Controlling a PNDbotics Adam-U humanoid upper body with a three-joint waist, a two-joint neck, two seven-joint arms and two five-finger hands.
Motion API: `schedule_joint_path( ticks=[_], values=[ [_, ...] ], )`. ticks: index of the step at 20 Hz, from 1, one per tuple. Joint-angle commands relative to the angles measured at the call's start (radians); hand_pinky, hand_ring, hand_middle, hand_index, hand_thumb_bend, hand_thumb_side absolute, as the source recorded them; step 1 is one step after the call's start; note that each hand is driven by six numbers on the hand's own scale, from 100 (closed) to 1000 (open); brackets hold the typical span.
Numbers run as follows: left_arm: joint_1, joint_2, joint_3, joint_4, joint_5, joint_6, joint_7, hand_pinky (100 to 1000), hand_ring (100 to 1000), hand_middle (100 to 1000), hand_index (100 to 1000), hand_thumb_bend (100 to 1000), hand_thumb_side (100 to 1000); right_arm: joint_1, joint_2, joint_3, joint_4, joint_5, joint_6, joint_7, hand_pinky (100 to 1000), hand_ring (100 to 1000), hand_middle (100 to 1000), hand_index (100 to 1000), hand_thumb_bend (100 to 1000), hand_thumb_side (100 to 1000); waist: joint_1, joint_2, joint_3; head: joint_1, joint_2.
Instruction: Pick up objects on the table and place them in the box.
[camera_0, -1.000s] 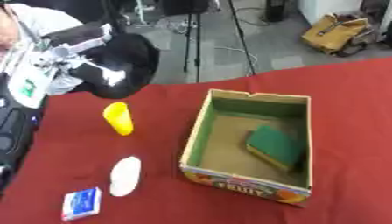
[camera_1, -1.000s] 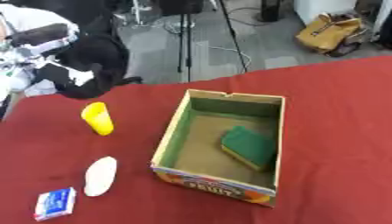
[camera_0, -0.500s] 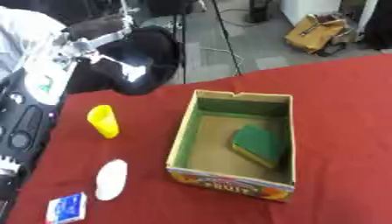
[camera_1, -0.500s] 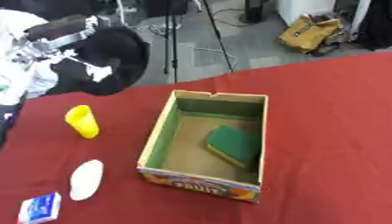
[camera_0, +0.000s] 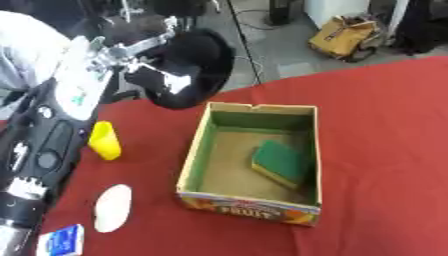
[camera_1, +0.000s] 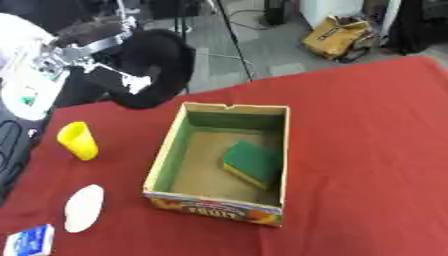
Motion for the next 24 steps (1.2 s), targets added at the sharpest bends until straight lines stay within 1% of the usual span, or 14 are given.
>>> schedule_joint_path(
  ticks=[1,9,12,17,18,19,20,21,22,23,24],
  values=[
    [-0.033,-0.002,0.004,0.012,-0.032,-0.009,0.039,100,256,201,366,100,262,-0.013,-0.015,0.006,-0.011,-0.010,0.000,0.008,868,832,636,642,100,1000,-0.008,-0.027,-0.005,0.008,-0.002],
    [-0.036,-0.042,0.009,0.083,-0.150,-0.033,0.154,100,254,202,358,100,262,-0.018,-0.013,0.012,-0.011,-0.020,0.003,0.020,868,832,636,641,100,1000,-0.005,-0.024,-0.031,0.029,-0.013],
    [-0.035,-0.058,0.012,0.111,-0.209,-0.035,0.194,100,251,207,372,100,257,-0.021,-0.012,0.015,-0.011,-0.024,0.003,0.025,869,833,636,641,100,1000,-0.003,-0.021,-0.044,0.040,-0.019],
    [-0.027,-0.087,0.026,0.159,-0.320,-0.038,0.319,100,258,209,366,100,265,-0.029,-0.010,0.020,-0.011,-0.031,0.004,0.033,869,833,636,642,100,1000,-0.001,-0.016,-0.062,0.054,-0.024],
    [-0.025,-0.091,0.029,0.168,-0.336,-0.037,0.345,100,277,225,363,100,209,-0.030,-0.010,0.020,-0.011,-0.032,0.004,0.035,868,832,636,642,100,1000,0.000,-0.015,-0.065,0.057,-0.025],
    [-0.023,-0.093,0.033,0.175,-0.353,-0.033,0.374,100,277,225,363,100,270,-0.031,-0.009,0.021,-0.011,-0.033,0.003,0.037,868,832,636,642,100,1000,0.000,-0.013,-0.069,0.062,-0.027],
    [-0.021,-0.096,0.034,0.183,-0.370,-0.030,0.400,100,307,253,376,100,268,-0.031,-0.009,0.021,-0.011,-0.035,0.002,0.038,868,832,636,642,100,1000,0.000,-0.012,-0.072,0.064,-0.029],
    [-0.020,-0.098,0.036,0.190,-0.388,-0.027,0.424,100,307,253,376,100,268,-0.032,-0.009,0.021,-0.011,-0.036,0.001,0.038,868,832,636,642,100,1000,0.000,-0.011,-0.074,0.066,-0.029],
    [-0.019,-0.100,0.036,0.198,-0.405,-0.026,0.443,161,381,326,456,100,254,-0.032,-0.009,0.021,-0.011,-0.037,0.000,0.039,868,832,635,642,100,1000,0.001,-0.010,-0.076,0.067,-0.030],
    [-0.018,-0.102,0.035,0.205,-0.421,-0.027,0.458,161,381,326,456,100,254,-0.032,-0.009,0.021,-0.011,-0.037,0.000,0.040,868,832,635,642,100,1000,0.001,-0.009,-0.076,0.067,-0.031],
    [-0.018,-0.104,0.034,0.212,-0.435,-0.032,0.468,278,462,397,551,100,248,-0.033,-0.009,0.021,-0.011,-0.038,0.001,0.040,868,833,636,642,100,1000,0.002,-0.008,-0.076,0.068,-0.032]
  ],
)
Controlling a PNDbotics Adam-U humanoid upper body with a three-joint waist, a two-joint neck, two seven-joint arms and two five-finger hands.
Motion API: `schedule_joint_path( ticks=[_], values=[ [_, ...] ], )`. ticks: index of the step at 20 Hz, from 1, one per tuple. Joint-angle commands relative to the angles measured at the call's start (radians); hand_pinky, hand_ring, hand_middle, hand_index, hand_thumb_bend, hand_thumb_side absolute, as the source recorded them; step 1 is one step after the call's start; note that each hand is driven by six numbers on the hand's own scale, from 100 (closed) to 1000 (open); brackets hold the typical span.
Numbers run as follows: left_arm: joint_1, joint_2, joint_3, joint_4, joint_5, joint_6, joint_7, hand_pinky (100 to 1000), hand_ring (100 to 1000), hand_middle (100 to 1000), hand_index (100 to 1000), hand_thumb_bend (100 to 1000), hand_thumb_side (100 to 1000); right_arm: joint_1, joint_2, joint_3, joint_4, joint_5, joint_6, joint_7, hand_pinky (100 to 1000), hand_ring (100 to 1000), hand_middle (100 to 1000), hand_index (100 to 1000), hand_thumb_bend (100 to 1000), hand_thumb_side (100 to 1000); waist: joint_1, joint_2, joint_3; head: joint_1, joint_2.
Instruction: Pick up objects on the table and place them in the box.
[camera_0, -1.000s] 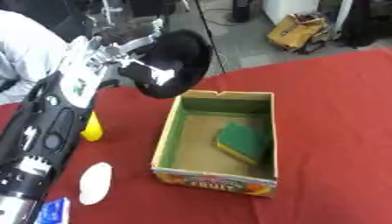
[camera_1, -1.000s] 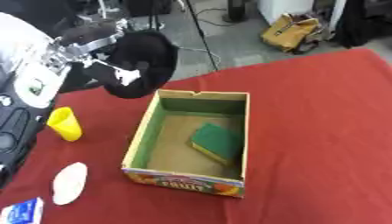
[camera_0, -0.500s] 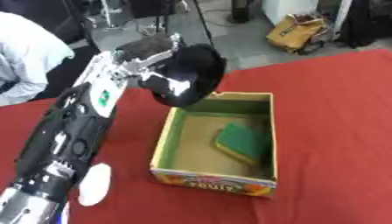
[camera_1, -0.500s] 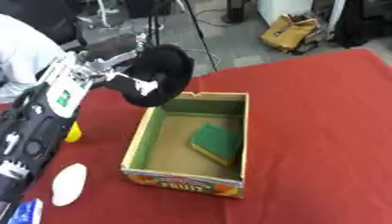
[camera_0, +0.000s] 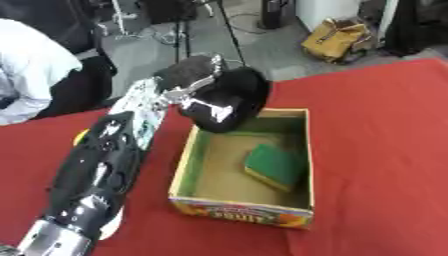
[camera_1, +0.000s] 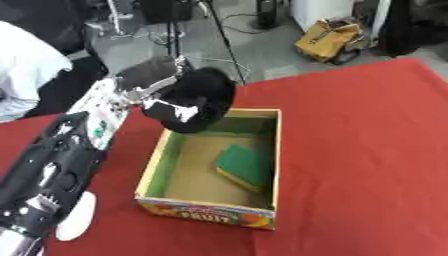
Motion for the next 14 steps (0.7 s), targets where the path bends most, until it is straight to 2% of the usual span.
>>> schedule_joint_path(
  ticks=[1,3,4,5,6,7,8,12,14],
  values=[
    [-0.018,0.005,0.006,0.010,-0.047,-0.015,0.041,278,462,397,551,100,248,-0.011,-0.009,0.003,-0.011,-0.010,-0.001,0.006,868,833,636,642,100,1000,-0.007,-0.015,0.000,0.007,-0.014],
    [-0.018,0.003,0.008,0.020,-0.065,-0.031,0.042,312,484,422,576,100,246,-0.012,-0.009,0.003,-0.011,-0.010,0.000,0.007,868,833,636,642,100,1000,-0.007,-0.014,0.001,0.007,-0.016],
    [-0.018,0.003,0.008,0.025,-0.074,-0.034,0.039,579,754,717,821,100,245,-0.012,-0.009,0.003,-0.011,-0.010,0.000,0.007,868,833,635,642,100,1000,-0.006,-0.013,0.000,0.007,-0.016],
    [-0.018,0.002,0.007,0.032,-0.093,-0.032,0.026,579,754,717,821,100,245,-0.012,-0.009,0.004,-0.011,-0.011,-0.001,0.008,868,833,635,642,100,1000,-0.007,-0.012,-0.001,0.008,-0.015],
    [-0.019,0.000,0.009,0.034,-0.109,-0.030,0.017,632,802,772,899,100,245,-0.012,-0.009,0.004,-0.011,-0.011,-0.001,0.008,868,833,636,643,100,1000,-0.007,-0.012,-0.001,0.008,-0.015],
    [-0.019,-0.001,0.011,0.035,-0.122,-0.029,0.011,632,802,772,899,100,245,-0.012,-0.009,0.004,-0.011,-0.011,-0.001,0.009,868,833,636,643,100,1000,-0.007,-0.012,-0.002,0.008,-0.016],
    [-0.019,-0.002,0.012,0.035,-0.132,-0.030,0.007,693,868,857,959,100,249,-0.013,-0.009,0.004,-0.011,-0.011,-0.001,0.009,868,833,636,643,100,1000,-0.007,-0.011,-0.002,0.008,-0.016],
    [-0.020,-0.006,0.011,0.034,-0.165,-0.052,-0.008,788,924,914,1000,100,252,-0.011,-0.008,0.003,-0.011,-0.010,-0.003,0.009,867,833,635,643,100,1000,-0.007,-0.011,-0.003,0.009,-0.014],
    [-0.021,-0.008,0.010,0.035,-0.173,-0.065,-0.017,796,926,916,1000,100,253,-0.010,-0.008,0.003,-0.011,-0.010,-0.003,0.008,867,833,635,642,100,1000,-0.008,-0.012,-0.003,0.009,-0.014]
  ],
)
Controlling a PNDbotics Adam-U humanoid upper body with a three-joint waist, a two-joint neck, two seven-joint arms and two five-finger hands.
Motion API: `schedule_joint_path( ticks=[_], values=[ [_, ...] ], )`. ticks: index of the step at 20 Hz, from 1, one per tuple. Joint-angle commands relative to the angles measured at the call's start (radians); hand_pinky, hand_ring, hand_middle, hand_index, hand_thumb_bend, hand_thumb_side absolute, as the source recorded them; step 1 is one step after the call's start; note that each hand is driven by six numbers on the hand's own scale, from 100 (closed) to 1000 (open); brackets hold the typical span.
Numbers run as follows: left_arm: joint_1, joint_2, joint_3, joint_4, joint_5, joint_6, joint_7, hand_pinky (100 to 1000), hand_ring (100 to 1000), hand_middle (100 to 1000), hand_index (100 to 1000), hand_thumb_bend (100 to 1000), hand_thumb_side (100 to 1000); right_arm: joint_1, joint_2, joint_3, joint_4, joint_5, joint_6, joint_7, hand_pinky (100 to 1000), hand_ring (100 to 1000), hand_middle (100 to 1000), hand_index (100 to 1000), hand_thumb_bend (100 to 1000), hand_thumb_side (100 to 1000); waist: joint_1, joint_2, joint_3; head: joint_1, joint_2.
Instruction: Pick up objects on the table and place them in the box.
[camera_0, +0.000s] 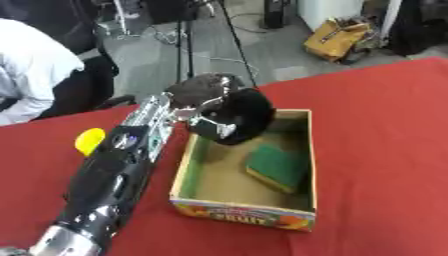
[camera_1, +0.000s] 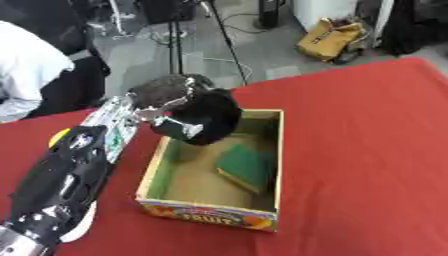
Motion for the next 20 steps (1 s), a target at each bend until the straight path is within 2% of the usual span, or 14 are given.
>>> schedule_joint_path(
  ticks=[1,4,5,14,17,20],
  values=[
    [-0.021,0.008,0.008,-0.007,-0.015,-0.018,-0.016,808,935,929,1000,100,257,-0.009,-0.008,-0.002,-0.011,-0.009,-0.003,0.002,867,833,635,642,100,1000,-0.010,-0.019,-0.002,0.002,-0.006],
    [-0.023,0.007,0.011,-0.005,-0.016,-0.025,-0.034,849,969,949,1000,100,264,-0.008,-0.008,-0.002,-0.011,-0.009,-0.003,0.000,868,833,635,643,100,1000,-0.010,-0.021,-0.003,0.002,-0.008],
    [-0.023,0.007,0.010,-0.002,-0.015,-0.028,-0.044,857,971,930,1000,100,266,-0.008,-0.009,-0.002,-0.011,-0.009,-0.002,0.000,867,833,635,642,100,1000,-0.010,-0.021,-0.003,0.002,-0.008],
    [-0.024,0.012,0.013,-0.016,0.036,-0.043,-0.095,839,938,874,1000,100,260,-0.003,-0.008,-0.001,-0.011,-0.008,-0.002,-0.004,867,833,634,641,100,1000,-0.014,-0.026,0.004,-0.002,-0.001],
    [-0.021,0.026,0.009,-0.065,0.109,-0.069,-0.106,820,917,828,975,100,245,0.000,-0.009,-0.003,-0.011,-0.011,-0.007,-0.008,866,830,632,639,100,1000,-0.019,-0.029,0.012,-0.004,0.008],
    [0.004,0.071,-0.006,-0.197,0.282,-0.099,-0.135,805,908,815,941,100,247,0.003,-0.014,-0.010,-0.011,-0.015,-0.019,-0.016,865,829,631,638,100,1000,-0.024,-0.031,0.024,-0.012,0.015]
  ],
)
